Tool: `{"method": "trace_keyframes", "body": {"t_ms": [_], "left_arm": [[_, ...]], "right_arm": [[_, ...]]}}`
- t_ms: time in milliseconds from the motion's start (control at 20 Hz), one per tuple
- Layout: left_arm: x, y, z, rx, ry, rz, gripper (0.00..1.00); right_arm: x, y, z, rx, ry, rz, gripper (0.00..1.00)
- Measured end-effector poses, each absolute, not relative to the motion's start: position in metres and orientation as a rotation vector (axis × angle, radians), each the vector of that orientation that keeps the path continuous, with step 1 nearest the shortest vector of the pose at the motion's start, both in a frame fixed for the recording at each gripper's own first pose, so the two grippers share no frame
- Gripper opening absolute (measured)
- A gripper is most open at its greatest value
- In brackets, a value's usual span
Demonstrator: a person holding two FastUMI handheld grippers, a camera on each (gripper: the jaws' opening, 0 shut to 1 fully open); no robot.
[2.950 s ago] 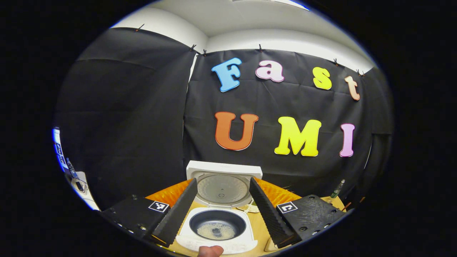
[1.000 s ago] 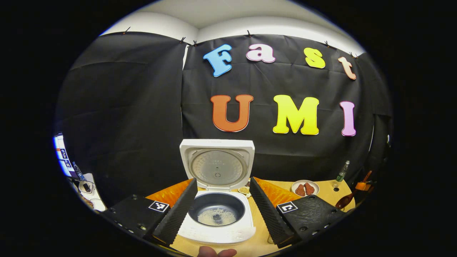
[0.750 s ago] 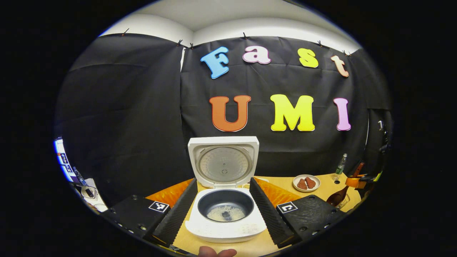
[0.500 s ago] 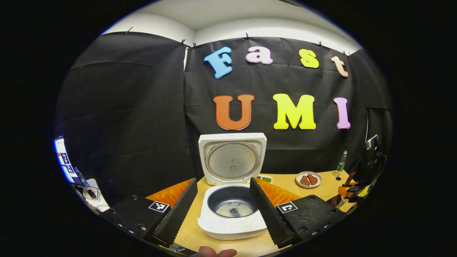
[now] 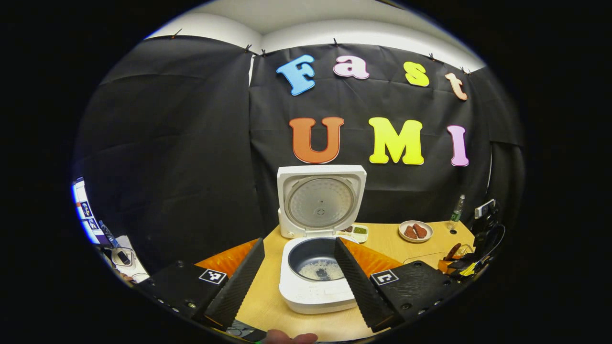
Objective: Close the left gripper, press the button to open the rice cooker; take a wooden spoon from the chopstick holder with the right hand, scoop a spoonful of rice and pour it into the rice cooker, then put the wooden spoon back into the chopstick holder.
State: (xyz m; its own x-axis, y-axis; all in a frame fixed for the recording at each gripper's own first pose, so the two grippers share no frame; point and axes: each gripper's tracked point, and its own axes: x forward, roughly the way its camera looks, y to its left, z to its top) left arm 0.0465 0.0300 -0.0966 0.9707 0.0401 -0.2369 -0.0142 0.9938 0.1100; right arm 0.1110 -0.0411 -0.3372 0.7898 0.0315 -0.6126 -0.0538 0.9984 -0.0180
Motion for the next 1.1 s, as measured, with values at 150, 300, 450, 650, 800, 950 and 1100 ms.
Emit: {"method": "trace_keyframes", "body": {"t_ms": [150,300,450,650,800,950,1100], "left_arm": [[0.044,0.028,-0.098,0.114,0.243,0.013,0.94],[0.041,0.027,-0.098,0.117,0.25,0.005,0.94],[0.036,0.026,-0.097,0.123,0.256,-0.003,0.94],[0.034,0.018,-0.095,0.133,0.259,-0.03,0.94],[0.035,0.007,-0.092,0.128,0.255,-0.054,0.94],[0.034,-0.003,-0.092,0.122,0.256,-0.078,0.94],[0.035,-0.014,-0.091,0.114,0.253,-0.101,0.94]], "right_arm": [[0.114,-0.032,-0.339,0.11,0.677,0.021,0.09],[0.118,-0.023,-0.341,0.253,0.69,0.02,0.09],[0.123,-0.025,-0.343,0.411,0.705,-0.008,0.09],[0.129,-0.03,-0.341,0.618,0.697,-0.037,0.09],[0.127,-0.044,-0.347,0.823,0.704,-0.078,0.09],[0.122,-0.061,-0.35,1.016,0.686,-0.113,0.1],[0.115,-0.087,-0.344,1.117,0.639,-0.15,0.07]]}}
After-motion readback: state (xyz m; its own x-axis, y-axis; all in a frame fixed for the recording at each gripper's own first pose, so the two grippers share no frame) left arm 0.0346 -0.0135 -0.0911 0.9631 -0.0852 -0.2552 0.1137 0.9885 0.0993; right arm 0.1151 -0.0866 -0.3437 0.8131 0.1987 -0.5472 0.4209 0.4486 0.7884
